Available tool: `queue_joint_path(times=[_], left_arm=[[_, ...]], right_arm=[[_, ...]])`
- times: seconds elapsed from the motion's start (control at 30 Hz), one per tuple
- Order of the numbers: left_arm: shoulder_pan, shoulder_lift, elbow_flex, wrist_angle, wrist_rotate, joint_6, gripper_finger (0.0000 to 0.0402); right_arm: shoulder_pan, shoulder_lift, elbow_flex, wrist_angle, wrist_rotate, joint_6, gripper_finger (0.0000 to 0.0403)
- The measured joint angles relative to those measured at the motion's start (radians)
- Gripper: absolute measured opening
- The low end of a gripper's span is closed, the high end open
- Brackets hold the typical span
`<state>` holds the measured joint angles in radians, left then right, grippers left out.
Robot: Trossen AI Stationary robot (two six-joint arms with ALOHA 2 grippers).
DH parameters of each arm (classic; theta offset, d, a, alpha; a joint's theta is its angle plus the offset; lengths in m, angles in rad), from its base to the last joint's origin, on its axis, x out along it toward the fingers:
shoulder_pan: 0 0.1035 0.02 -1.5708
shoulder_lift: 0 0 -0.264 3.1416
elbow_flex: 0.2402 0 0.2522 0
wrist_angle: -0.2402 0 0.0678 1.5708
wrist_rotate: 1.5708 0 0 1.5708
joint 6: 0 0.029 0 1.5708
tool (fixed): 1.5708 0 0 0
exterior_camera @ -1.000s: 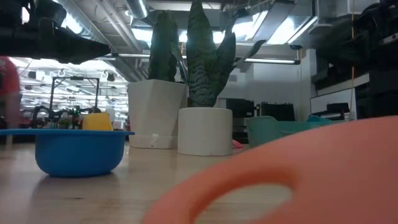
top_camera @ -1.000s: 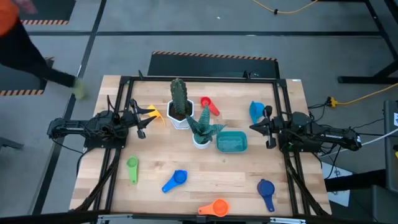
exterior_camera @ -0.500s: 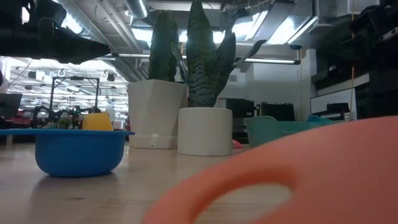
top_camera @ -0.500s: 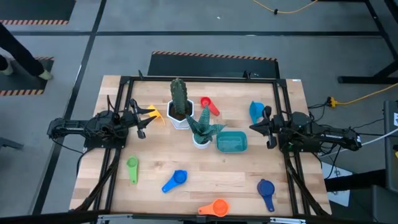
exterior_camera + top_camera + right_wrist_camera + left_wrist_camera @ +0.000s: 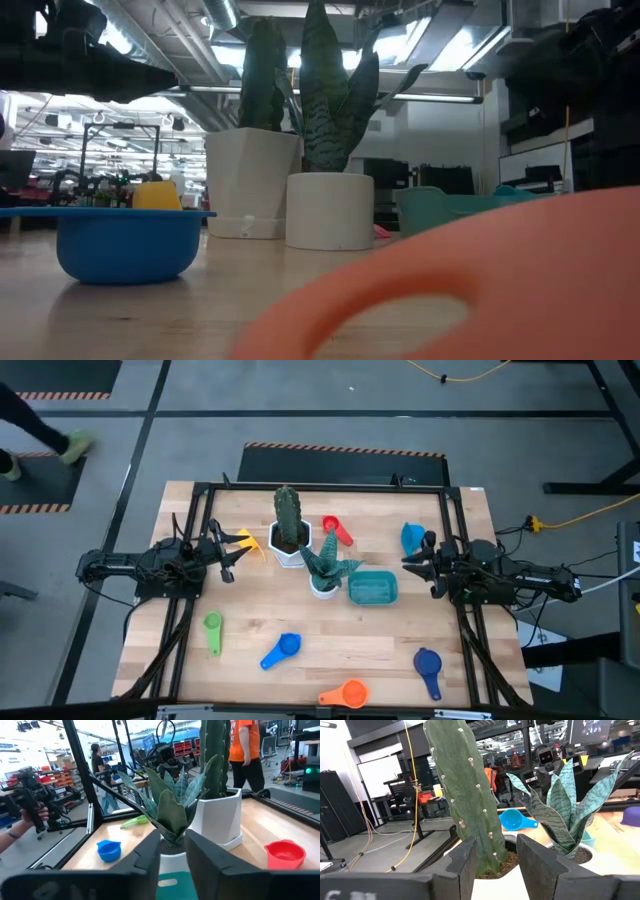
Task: Nest measuring cups in basket
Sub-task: Move the light blue measuring cup to the bottom middle of the table
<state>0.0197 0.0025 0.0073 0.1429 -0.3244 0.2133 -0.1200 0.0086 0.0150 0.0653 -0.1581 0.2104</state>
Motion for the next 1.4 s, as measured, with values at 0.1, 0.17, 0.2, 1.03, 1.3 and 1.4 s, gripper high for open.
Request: queue_joint_path(times=[0.1,0.17,0.2,1.03,1.3,1.4], left_arm=[[0.000,0.000,0.000,0.000,0.000,0.000,0.0131],[0.000,0.000,0.000,0.000,0.000,0.000,0.0131],[0.000,0.000,0.000,0.000,0.000,0.000,0.0131],[0.000,0.000,0.000,0.000,0.000,0.000,0.0131],[0.000,0.000,0.000,0.000,0.000,0.000,0.0131],[0.000,0.000,0.000,0.000,0.000,0.000,0.0131]], right_arm=[[0.000,0.000,0.000,0.030,0.016,0.000,0.0136],[0.000,0.000,0.000,0.065,0.037,0.021,0.0149],[0.000,0.000,0.000,0.087,0.049,0.036,0.0153],[-0.001,0.307,0.449,-0.809,0.482,0.514,0.0160],[-0.043,0.517,0.449,-0.810,0.425,0.582,0.0155],[-0.076,0.591,0.449,-0.811,0.421,0.591,0.0154]])
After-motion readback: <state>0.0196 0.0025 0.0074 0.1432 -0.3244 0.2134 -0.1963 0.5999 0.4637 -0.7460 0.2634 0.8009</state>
